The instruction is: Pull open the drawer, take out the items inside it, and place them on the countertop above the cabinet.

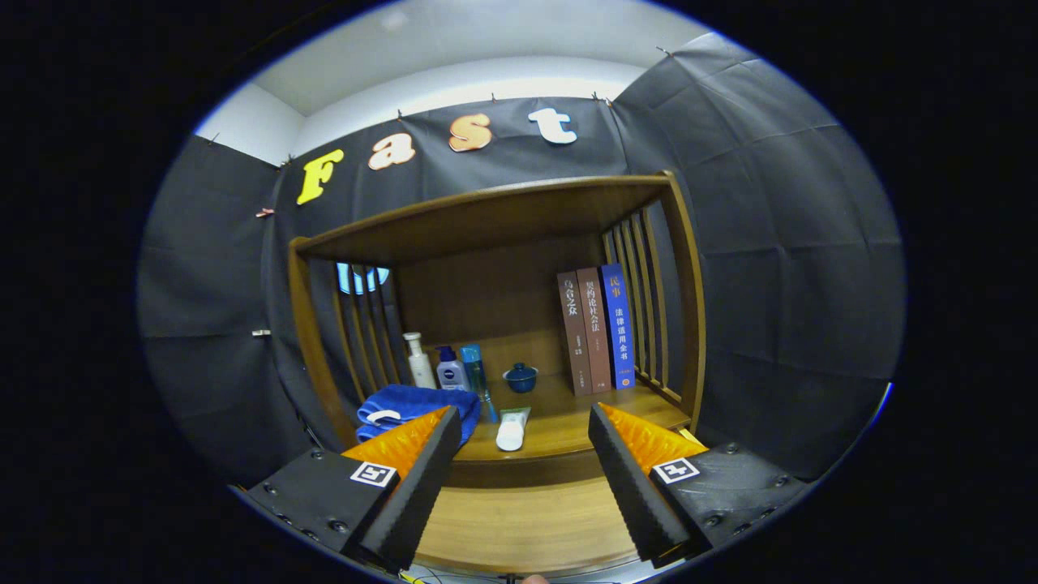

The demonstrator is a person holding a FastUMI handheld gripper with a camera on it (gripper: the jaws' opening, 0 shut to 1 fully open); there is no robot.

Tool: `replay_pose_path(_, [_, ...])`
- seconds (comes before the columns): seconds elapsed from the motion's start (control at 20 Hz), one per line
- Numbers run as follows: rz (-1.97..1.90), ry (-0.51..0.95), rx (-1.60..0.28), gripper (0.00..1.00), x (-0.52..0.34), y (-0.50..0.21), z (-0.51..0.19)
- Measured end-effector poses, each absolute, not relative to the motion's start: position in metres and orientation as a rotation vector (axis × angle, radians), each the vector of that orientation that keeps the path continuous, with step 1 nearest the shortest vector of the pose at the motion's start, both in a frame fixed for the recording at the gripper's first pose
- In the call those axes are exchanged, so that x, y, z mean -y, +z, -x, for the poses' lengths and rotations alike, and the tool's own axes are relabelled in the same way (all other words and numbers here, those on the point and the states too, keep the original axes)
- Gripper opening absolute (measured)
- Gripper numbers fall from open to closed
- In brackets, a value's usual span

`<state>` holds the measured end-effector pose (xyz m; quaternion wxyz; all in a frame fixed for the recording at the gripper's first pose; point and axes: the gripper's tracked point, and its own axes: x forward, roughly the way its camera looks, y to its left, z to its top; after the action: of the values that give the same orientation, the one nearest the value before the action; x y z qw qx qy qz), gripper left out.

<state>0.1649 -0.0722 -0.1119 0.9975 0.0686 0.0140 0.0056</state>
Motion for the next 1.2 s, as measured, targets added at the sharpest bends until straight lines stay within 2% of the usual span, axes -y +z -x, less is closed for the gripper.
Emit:
replay_pose_path(0.5, [-0.169,0.067,-0.052,0.99,0.047,-0.201,-0.077])
replay_pose_path(0.85, [-0.126,0.108,-0.122,0.99,0.017,-0.276,-0.066])
replay_pose_path(1.2, [-0.113,0.049,-0.17,0.99,0.022,-0.336,-0.073])
